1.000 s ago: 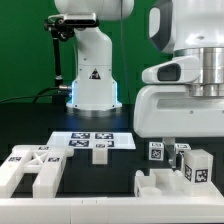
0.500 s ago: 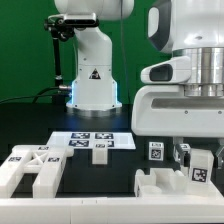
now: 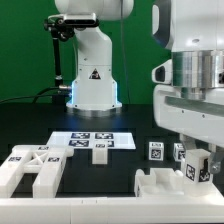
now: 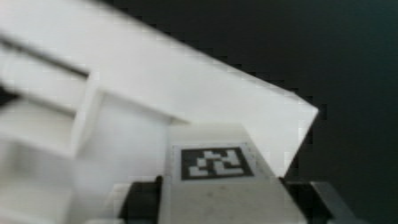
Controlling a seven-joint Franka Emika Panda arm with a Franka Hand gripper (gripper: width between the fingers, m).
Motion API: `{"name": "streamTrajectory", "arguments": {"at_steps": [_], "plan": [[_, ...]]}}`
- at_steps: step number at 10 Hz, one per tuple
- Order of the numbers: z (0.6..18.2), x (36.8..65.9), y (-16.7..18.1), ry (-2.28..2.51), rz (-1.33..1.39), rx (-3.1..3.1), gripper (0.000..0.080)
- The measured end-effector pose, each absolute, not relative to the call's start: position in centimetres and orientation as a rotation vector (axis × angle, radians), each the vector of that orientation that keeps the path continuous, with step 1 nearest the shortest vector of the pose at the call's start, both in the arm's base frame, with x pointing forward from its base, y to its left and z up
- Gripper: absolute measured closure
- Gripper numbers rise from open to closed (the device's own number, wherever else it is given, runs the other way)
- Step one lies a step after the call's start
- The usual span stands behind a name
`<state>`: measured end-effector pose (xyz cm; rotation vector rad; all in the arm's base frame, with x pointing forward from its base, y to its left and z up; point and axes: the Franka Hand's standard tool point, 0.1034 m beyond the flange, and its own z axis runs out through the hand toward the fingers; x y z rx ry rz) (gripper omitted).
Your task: Assemble chair
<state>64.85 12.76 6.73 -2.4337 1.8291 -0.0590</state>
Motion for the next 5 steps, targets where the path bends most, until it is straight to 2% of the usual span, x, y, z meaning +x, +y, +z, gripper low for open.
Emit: {"name": "streamTrajectory", "arguments": {"at_steps": [5], "plan": [[6.60, 64.97, 12.50, 2.190, -0.018, -2.073, 0.0509]]}}
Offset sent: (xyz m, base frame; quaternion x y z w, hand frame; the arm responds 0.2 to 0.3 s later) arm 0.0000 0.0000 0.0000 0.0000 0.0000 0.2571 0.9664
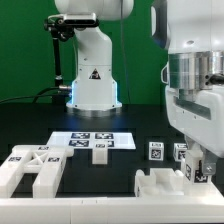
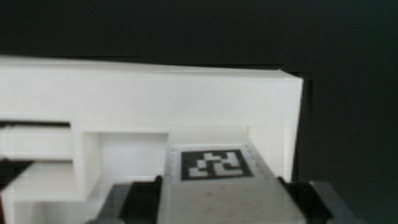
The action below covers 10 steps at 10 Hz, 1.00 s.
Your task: Assemble chair
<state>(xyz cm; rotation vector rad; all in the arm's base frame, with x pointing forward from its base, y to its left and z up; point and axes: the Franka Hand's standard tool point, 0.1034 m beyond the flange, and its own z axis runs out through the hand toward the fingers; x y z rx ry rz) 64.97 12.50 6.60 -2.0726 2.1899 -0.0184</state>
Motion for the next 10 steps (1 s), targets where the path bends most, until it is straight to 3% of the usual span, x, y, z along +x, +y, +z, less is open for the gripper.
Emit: {"name": "streamTrajectory", "arguments": {"at_steps": [6, 7, 8, 9, 10], "plan": [[6.6, 64.9, 11.4, 2.449, 0.006, -1.701, 0.0509], [6.5, 64.9, 11.4, 2.450, 0.007, -1.702, 0.0428], [6.5, 64.9, 11.4, 2.450, 0.007, -1.702, 0.0290], [6.6, 64.9, 11.4, 2.441, 0.004, -1.710, 0.0290], [8.4, 65.4, 11.0, 2.372, -0.010, -1.762, 0.0180]]}}
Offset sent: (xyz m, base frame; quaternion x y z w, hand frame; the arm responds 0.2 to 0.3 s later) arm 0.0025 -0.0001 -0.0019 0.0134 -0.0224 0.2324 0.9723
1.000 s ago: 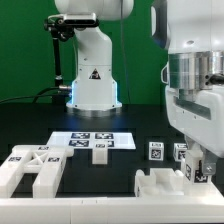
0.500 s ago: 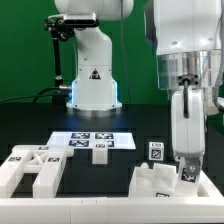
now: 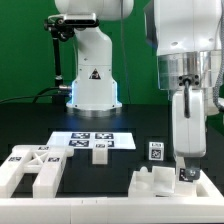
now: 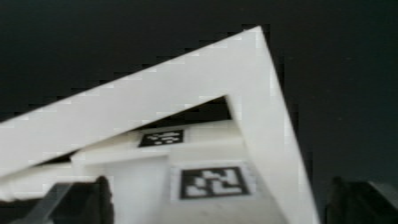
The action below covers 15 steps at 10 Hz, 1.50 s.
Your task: Assemble chair
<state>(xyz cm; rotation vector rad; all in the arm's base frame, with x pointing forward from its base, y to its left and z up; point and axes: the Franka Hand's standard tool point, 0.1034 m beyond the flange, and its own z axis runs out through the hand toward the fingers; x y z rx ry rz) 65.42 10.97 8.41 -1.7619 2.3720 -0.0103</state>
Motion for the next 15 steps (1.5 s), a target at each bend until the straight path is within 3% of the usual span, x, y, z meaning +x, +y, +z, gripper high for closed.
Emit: {"name": "streamTrajectory", "arguments": {"at_steps": [1, 2, 8, 12, 13, 15], "plan": [[11.2, 65.8, 10.1, 2.305, -0.023, -1.788, 0.0157], [12.6, 66.0, 9.5, 2.292, -0.026, -1.782, 0.0157], [12.4, 66.0, 9.3, 2.235, -0.034, -1.864, 0.0150], [12.4, 61.3, 6.0, 2.031, -0.027, -2.087, 0.0150], [13.1, 61.8, 6.5, 1.966, -0.047, -2.157, 0.0150], [12.8, 61.7, 6.2, 1.808, -0.074, -2.298, 0.0150]]}}
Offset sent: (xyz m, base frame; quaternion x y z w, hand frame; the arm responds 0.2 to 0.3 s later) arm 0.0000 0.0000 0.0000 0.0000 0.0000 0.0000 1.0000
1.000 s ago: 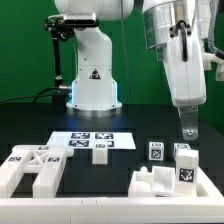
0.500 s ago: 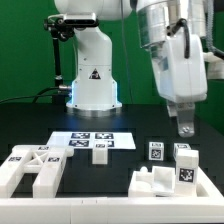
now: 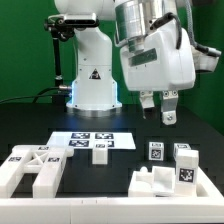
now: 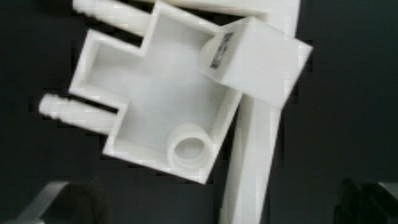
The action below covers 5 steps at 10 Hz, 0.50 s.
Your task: Assemble chair
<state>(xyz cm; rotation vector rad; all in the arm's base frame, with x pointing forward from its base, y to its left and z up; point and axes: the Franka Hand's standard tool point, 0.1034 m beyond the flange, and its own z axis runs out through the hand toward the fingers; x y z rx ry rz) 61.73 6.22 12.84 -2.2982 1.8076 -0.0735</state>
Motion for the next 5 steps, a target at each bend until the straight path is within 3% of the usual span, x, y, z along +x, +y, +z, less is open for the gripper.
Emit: {"name": "streamTrajectory", "arguments": {"at_steps": [3, 5], "plan": [[12.6, 61.6, 6.0, 1.569, -0.114, -2.478, 0.0150], [9.3, 57.3, 3.9, 1.316, -0.078, -2.682, 0.0150]]}}
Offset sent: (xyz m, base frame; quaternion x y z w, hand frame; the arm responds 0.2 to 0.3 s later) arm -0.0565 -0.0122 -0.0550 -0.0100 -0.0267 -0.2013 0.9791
